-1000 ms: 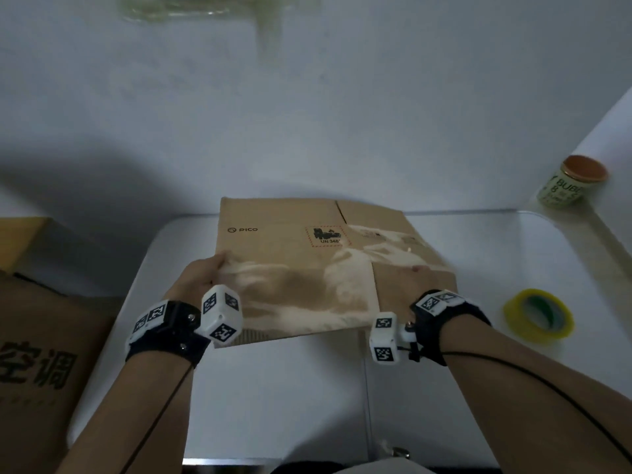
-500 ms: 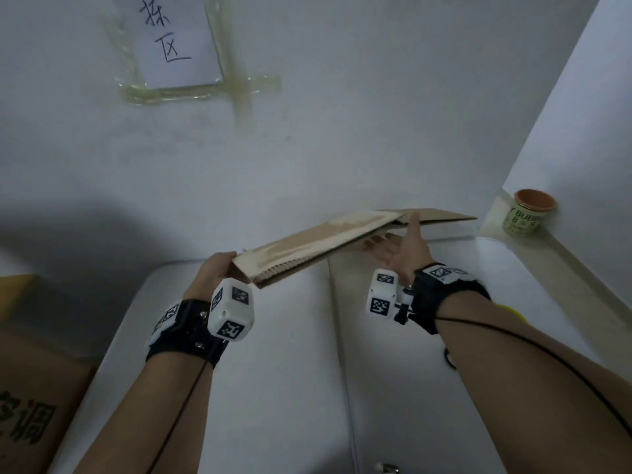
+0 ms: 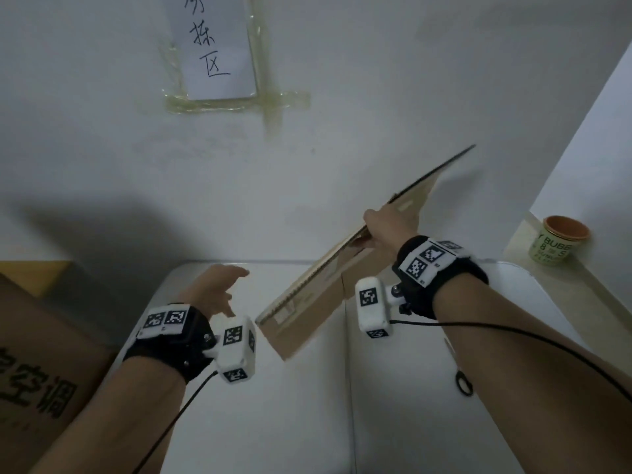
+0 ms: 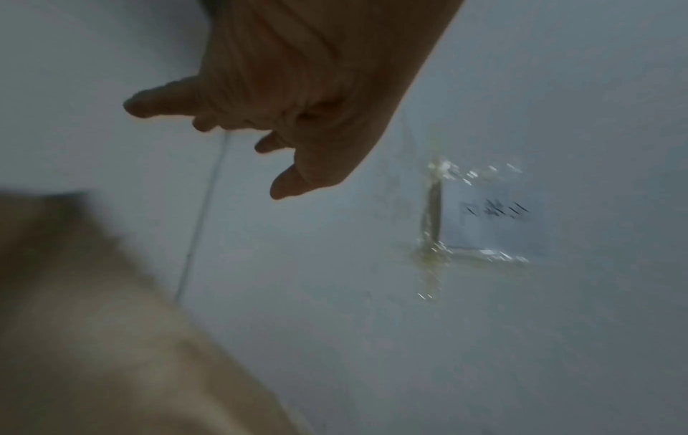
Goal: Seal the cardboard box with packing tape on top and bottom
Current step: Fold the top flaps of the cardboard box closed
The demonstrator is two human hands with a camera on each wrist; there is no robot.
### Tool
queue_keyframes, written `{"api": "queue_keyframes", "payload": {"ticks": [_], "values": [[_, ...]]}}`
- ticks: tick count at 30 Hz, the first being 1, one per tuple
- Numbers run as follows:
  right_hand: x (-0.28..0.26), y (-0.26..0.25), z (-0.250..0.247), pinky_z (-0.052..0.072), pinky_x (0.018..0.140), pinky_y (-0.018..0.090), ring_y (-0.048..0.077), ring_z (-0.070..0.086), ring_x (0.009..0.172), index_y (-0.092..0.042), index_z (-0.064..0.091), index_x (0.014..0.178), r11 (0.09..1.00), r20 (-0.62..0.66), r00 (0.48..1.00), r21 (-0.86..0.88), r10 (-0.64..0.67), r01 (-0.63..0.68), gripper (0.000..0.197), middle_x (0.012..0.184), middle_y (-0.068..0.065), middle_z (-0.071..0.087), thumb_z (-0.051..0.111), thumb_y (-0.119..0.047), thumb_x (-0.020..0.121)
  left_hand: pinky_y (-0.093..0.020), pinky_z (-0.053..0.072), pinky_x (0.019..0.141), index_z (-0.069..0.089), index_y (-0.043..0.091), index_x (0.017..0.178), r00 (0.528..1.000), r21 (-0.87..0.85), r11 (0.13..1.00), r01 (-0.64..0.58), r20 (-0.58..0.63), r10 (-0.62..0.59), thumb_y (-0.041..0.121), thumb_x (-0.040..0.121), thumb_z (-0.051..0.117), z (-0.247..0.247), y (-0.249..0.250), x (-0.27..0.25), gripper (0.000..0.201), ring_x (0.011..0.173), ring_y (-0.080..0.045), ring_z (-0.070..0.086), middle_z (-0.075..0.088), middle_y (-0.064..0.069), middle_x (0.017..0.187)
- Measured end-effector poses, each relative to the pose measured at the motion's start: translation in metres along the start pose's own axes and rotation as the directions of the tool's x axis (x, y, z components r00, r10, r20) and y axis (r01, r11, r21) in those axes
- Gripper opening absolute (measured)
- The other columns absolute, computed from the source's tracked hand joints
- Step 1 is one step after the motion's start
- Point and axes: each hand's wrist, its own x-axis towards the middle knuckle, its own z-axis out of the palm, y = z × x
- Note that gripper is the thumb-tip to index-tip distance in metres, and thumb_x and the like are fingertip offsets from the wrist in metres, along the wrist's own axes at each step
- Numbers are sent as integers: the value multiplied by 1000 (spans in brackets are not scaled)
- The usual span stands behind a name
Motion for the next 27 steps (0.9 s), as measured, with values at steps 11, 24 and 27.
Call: {"api": "queue_keyframes", "payload": {"ticks": [11,24,27], "values": [[-16,-15,13,47,80,31,27,58,103,1,50,119,982,52,998,-183,-31,40,53,110,17,57,57,-44,91,-59,54,79,30,14,148,880,178,959,-218,460,115,42,93,57,77,75,-37,68,128,-39,44,25,-14,153],[-20,18,16,53,90,44,40,59,109,3,33,141,952,526,832,121,178,-281,52,132,27,51,49,-25,100,-64,52,81,25,23,151,751,369,924,-97,636,-175,78,76,49,107,62,-19,97,121,-56,44,16,-24,155],[-19,21,19,50,92,47,39,59,107,2,34,142,954,545,818,98,186,-282,46,136,29,48,46,-14,100,-61,54,78,27,19,150,771,413,904,-110,610,-184,68,83,52,112,55,-17,87,117,-55,49,17,-20,155]]}}
